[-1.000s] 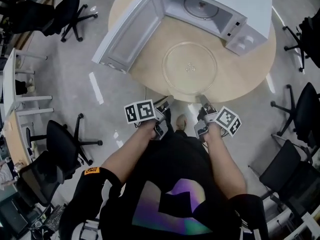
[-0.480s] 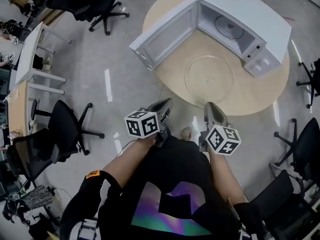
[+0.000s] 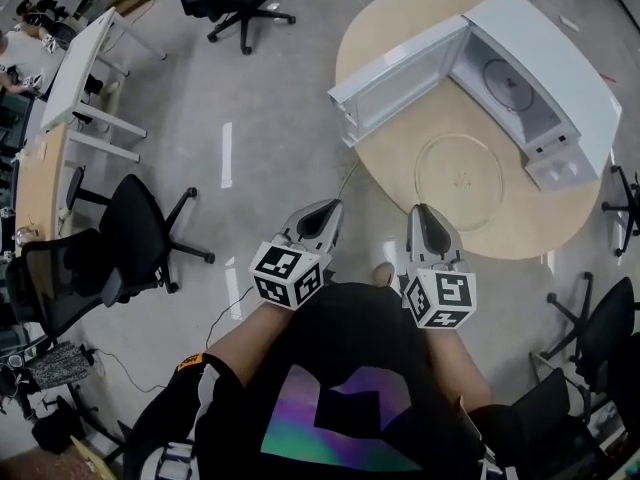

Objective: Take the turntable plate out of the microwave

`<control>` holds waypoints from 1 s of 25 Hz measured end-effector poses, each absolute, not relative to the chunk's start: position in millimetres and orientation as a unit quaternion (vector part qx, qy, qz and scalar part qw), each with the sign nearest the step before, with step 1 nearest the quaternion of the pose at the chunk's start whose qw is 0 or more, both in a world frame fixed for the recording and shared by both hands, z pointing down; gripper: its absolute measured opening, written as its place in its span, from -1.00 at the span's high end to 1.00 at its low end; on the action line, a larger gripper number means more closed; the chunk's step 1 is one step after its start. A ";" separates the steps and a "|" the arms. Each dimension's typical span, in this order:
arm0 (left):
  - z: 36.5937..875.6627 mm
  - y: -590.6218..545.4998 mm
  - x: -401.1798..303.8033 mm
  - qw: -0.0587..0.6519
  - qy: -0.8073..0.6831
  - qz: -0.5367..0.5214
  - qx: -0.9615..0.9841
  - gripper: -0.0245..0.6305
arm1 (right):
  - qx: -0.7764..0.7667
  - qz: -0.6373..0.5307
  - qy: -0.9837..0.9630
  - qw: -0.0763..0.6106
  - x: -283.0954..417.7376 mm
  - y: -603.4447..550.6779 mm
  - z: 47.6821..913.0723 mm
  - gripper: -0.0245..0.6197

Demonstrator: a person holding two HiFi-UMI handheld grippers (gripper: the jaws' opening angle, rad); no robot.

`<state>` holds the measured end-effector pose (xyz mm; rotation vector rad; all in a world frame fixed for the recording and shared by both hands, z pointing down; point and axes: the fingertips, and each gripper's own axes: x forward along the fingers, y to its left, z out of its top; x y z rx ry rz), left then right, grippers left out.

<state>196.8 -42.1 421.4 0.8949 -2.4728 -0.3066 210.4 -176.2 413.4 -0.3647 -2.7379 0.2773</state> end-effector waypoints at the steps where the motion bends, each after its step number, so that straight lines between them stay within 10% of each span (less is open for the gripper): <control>1: 416.6 -30.3 192.5 0.236 -0.910 -0.109 0.324 0.78 | -0.135 0.092 -0.970 0.180 205.5 -161.4 409.8 0.79; 25: 362.3 274.7 108.9 0.169 -0.941 -0.119 0.269 0.78 | -0.217 0.038 -0.965 0.146 104.3 168.6 347.5 0.79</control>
